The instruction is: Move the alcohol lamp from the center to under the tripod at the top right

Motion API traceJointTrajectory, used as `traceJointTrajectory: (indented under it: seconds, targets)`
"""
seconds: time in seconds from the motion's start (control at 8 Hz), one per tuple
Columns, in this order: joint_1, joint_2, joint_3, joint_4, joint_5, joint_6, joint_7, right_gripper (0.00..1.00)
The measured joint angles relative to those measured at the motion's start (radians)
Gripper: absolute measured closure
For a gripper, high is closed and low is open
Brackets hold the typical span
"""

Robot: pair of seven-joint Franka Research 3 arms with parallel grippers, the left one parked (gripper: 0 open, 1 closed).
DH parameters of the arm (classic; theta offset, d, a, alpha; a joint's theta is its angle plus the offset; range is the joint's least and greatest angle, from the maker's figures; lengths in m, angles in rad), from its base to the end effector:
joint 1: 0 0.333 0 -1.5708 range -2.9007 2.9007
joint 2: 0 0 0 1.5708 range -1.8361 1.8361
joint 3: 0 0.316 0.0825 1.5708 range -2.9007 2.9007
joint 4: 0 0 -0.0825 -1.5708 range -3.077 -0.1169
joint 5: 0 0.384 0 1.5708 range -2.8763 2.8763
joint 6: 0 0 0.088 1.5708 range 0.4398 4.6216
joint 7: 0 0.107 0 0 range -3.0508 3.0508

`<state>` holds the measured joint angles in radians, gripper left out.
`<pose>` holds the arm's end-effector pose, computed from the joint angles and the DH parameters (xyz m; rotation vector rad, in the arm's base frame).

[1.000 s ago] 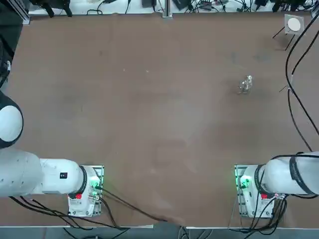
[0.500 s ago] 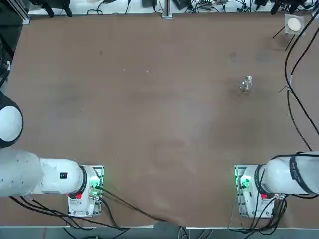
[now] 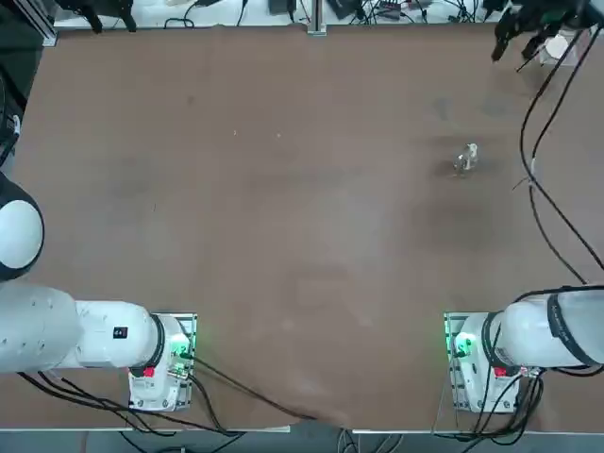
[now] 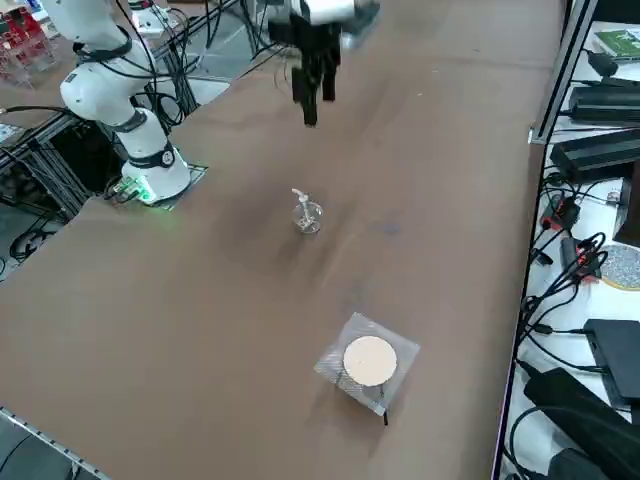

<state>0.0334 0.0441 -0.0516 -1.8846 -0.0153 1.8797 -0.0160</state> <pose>0.5675 -0.0111 0.4767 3.1248 0.0044 -0.0769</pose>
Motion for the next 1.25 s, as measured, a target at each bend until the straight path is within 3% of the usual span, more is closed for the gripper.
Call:
traceJointTrajectory:
  seconds: [0.75, 0.88, 1.25]
  targets:
    - [0.0, 0.019, 0.0, -0.356, 0.0, 0.417, 0.012, 0.07]
    - [0.0, 0.038, 0.0, -0.383, 0.0, 0.453, 0.012, 0.16]
    - [-0.002, 0.103, -0.002, -0.395, 0.0, 0.479, 0.013, 0.22]
